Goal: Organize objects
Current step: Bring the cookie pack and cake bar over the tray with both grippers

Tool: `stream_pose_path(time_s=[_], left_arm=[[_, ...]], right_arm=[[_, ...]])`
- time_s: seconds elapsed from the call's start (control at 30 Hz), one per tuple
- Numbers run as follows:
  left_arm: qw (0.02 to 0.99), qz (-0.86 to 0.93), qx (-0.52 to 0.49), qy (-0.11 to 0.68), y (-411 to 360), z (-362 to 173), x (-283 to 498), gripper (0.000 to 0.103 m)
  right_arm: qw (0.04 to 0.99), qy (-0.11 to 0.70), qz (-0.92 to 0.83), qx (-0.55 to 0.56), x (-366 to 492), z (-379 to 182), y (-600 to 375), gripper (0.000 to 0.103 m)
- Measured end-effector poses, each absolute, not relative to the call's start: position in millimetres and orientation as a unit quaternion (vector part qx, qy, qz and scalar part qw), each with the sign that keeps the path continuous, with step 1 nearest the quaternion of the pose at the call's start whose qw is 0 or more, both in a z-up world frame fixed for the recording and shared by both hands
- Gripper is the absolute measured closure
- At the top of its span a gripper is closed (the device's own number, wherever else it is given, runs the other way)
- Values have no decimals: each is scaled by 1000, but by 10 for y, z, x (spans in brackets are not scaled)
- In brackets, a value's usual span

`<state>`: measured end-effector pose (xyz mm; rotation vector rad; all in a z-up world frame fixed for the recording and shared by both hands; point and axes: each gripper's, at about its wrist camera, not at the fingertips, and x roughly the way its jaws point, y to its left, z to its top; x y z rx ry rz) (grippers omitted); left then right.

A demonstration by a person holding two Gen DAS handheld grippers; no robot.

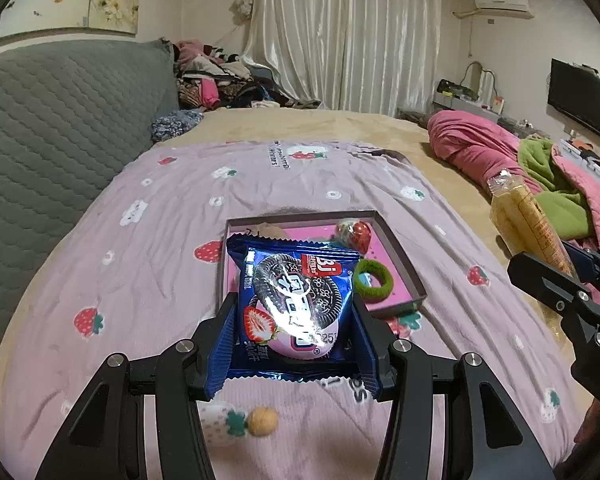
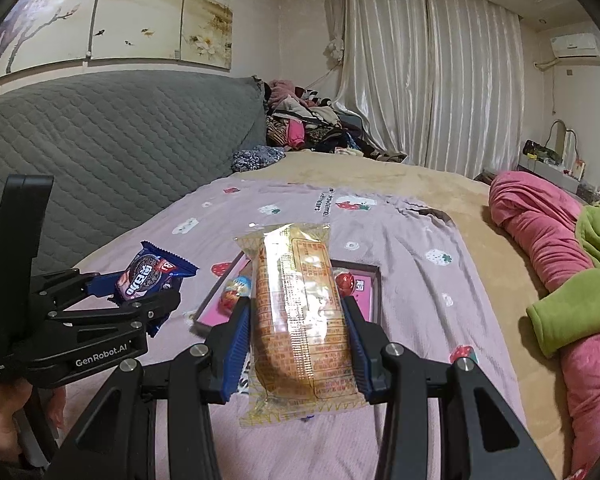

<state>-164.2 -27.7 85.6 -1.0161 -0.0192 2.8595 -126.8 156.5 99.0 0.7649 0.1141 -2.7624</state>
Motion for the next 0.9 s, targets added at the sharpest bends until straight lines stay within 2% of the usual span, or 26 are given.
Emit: stream_pose_path(time_s=[0.63, 0.9], left_arm=[[57, 941, -335, -9, -71, 699, -2634, 49], [51, 937, -344, -11, -28, 436, -3027, 49]], right_arm=[[137, 40, -954, 264, -2102, 812, 1617, 58], [133, 32, -952, 272, -2436, 601, 1633, 58]])
